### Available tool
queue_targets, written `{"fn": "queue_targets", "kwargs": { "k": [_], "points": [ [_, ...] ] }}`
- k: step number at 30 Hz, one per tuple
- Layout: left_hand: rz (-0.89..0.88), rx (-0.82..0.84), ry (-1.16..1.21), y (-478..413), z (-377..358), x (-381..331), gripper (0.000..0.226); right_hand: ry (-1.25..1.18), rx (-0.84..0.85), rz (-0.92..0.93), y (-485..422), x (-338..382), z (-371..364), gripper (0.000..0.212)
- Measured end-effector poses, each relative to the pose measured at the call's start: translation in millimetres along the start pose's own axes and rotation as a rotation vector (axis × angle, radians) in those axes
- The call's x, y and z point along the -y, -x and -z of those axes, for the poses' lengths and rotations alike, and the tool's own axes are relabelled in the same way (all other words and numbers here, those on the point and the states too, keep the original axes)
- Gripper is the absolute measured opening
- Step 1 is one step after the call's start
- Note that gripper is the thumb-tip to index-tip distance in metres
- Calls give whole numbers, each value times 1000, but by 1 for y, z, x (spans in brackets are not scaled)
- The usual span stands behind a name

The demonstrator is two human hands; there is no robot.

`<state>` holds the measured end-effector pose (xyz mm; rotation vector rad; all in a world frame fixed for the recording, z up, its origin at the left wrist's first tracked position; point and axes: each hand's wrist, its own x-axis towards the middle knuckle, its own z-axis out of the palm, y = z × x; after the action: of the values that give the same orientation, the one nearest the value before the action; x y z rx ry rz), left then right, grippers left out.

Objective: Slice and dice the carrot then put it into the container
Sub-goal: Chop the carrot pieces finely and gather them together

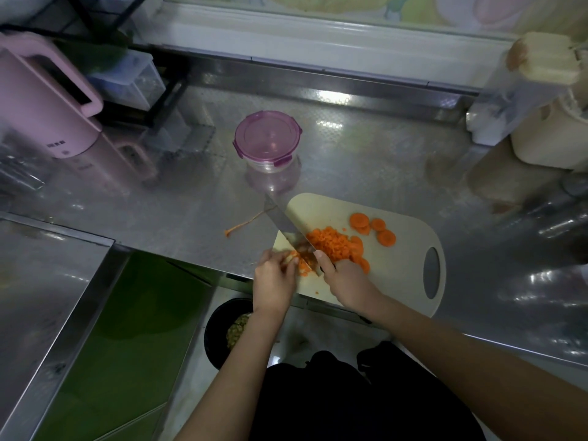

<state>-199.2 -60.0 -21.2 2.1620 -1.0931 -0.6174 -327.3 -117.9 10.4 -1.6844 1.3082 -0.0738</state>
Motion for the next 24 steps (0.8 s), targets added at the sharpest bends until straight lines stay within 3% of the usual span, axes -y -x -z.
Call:
{"fn": "queue_targets", "kwargs": {
  "k": [5, 11, 19, 24],
  "points": [
    [4, 8, -23, 3, 0, 1, 32, 0, 7, 20, 10, -4, 3, 60],
    [26, 1, -45, -1, -1, 3, 7, 52, 34, 11, 13, -2, 2, 62],
    [36, -5, -55, -5, -2, 5, 12, 158, 51, 34, 13, 3, -4, 63],
    [53, 1, -34, -5, 0, 4, 10, 191, 114, 28, 14, 12, -2, 45]
  ]
}}
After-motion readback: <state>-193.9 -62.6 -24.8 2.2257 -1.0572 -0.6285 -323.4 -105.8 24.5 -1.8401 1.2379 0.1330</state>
